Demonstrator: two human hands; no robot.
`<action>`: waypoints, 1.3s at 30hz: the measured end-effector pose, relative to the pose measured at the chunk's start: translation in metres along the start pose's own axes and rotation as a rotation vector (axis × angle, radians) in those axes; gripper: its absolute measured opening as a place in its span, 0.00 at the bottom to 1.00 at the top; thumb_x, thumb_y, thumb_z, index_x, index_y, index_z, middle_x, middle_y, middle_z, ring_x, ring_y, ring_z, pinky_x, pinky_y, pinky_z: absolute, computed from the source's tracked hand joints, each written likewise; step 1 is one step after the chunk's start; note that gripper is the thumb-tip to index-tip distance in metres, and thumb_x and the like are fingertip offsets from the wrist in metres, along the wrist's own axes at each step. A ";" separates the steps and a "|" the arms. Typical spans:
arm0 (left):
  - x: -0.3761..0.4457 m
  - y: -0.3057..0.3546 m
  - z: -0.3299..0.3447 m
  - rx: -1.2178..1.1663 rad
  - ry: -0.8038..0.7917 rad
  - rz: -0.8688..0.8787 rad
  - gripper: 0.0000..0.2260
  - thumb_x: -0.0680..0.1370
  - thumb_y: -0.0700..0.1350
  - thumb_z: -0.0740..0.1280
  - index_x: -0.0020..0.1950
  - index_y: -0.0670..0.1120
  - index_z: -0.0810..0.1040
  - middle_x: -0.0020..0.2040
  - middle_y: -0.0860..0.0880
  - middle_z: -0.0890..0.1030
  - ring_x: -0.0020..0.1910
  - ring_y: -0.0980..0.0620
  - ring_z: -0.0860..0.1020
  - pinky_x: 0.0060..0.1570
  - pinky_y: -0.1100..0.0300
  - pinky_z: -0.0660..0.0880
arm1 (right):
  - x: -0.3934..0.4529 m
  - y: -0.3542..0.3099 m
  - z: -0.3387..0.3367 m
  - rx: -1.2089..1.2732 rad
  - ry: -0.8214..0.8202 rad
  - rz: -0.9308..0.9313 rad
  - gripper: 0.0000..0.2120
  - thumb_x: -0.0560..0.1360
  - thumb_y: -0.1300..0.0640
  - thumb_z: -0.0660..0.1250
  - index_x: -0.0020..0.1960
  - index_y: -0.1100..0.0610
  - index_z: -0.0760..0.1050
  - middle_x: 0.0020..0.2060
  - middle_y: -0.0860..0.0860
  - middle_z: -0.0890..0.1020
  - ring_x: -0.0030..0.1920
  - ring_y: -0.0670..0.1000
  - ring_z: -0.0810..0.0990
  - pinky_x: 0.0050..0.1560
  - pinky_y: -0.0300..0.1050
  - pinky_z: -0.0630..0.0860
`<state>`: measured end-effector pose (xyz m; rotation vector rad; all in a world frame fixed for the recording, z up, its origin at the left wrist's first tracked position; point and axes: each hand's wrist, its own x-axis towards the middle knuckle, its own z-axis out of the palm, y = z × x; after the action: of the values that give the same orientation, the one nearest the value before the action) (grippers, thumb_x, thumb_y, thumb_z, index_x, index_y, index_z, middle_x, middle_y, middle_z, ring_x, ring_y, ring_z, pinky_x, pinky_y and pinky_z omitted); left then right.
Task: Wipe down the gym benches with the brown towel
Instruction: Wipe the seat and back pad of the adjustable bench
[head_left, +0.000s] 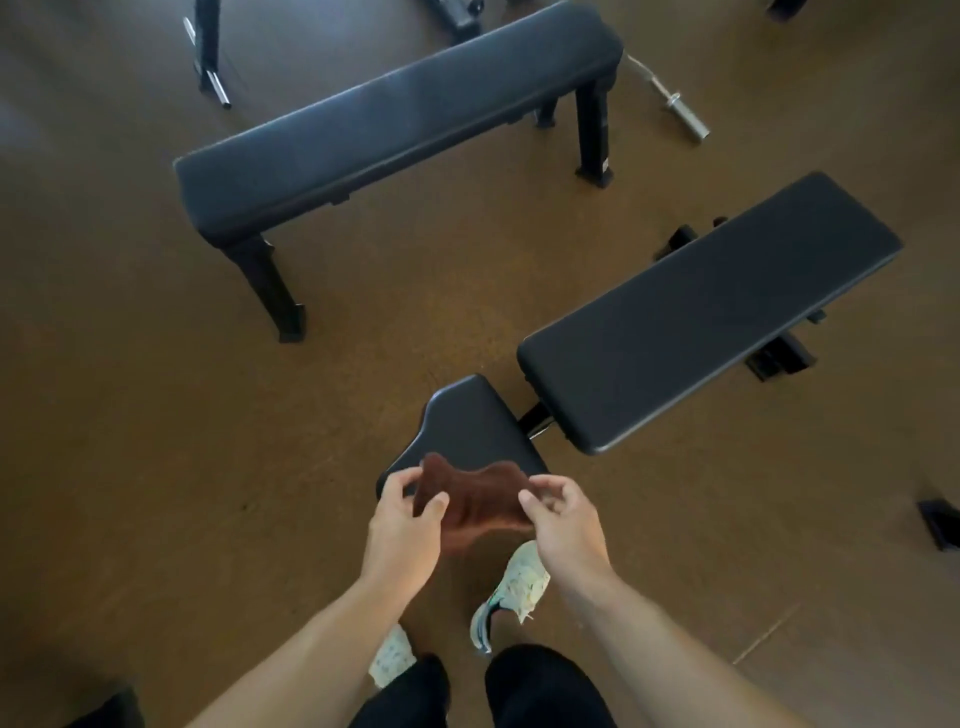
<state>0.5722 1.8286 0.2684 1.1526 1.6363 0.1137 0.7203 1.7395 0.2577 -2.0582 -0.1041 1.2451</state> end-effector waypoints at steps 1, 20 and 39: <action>0.011 0.007 -0.001 -0.011 0.004 0.040 0.13 0.82 0.47 0.68 0.64 0.59 0.72 0.54 0.58 0.82 0.53 0.59 0.81 0.53 0.59 0.78 | 0.006 -0.008 0.004 -0.005 0.005 -0.045 0.06 0.82 0.51 0.70 0.57 0.42 0.77 0.49 0.43 0.84 0.50 0.42 0.83 0.46 0.38 0.77; 0.225 -0.144 0.026 0.195 0.189 0.056 0.25 0.84 0.61 0.53 0.80 0.55 0.61 0.79 0.54 0.63 0.77 0.52 0.63 0.75 0.46 0.63 | 0.156 0.105 0.182 -0.607 -0.039 -0.333 0.31 0.84 0.34 0.52 0.84 0.38 0.48 0.83 0.36 0.43 0.83 0.43 0.35 0.84 0.53 0.38; 0.265 -0.142 0.054 0.174 0.332 0.057 0.19 0.85 0.54 0.49 0.66 0.53 0.76 0.57 0.51 0.80 0.56 0.52 0.74 0.56 0.49 0.72 | 0.168 0.121 0.205 -0.893 -0.007 -0.357 0.28 0.84 0.32 0.41 0.83 0.32 0.43 0.83 0.36 0.42 0.83 0.43 0.37 0.84 0.55 0.42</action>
<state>0.5405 1.9201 -0.0213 1.3689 1.9345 0.2115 0.6119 1.8280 0.0020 -2.5848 -1.1554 1.0657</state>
